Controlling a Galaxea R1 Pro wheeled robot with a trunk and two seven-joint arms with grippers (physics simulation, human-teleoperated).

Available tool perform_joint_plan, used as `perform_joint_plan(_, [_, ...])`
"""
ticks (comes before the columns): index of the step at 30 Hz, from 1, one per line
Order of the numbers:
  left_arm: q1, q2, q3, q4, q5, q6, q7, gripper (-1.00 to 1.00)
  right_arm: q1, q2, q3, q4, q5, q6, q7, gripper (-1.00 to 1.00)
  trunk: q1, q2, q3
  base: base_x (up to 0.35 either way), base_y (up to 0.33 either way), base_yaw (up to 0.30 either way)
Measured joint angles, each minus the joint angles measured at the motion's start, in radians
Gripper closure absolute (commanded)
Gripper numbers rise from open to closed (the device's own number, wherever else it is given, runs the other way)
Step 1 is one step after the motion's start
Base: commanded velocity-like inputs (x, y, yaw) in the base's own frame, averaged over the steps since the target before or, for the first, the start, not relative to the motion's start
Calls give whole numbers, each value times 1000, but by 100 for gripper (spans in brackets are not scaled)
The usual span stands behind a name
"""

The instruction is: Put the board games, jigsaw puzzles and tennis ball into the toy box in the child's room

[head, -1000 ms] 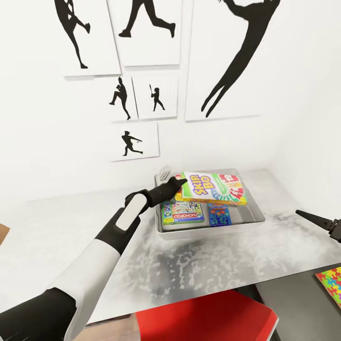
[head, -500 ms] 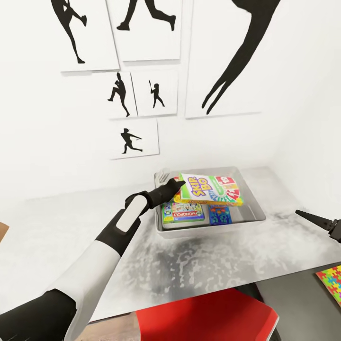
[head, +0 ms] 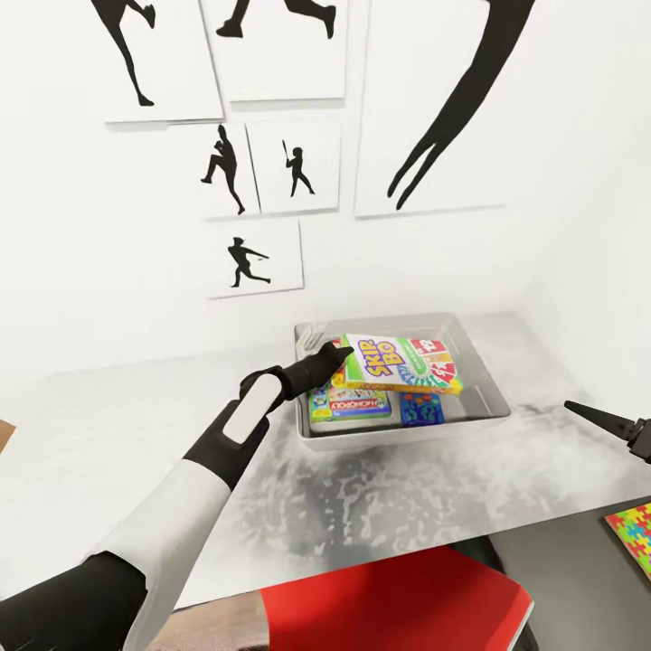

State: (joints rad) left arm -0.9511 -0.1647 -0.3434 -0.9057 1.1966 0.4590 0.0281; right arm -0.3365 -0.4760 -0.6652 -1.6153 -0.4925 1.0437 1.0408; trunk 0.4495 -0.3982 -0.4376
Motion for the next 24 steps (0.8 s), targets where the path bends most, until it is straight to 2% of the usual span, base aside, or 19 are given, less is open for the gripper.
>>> perform_joint_plan(16, [0, 0, 0, 1, 0, -11, 1, 100, 0, 0, 5, 0, 0, 0, 0, -100, 0, 0, -26, 0, 0, 0])
perform_joint_plan(24, [-1, 1, -1, 1, -2, -18, 1, 100, 0, -2, 5, 0, 0, 0, 0, -100, 0, 0, -31, 0, 0, 0])
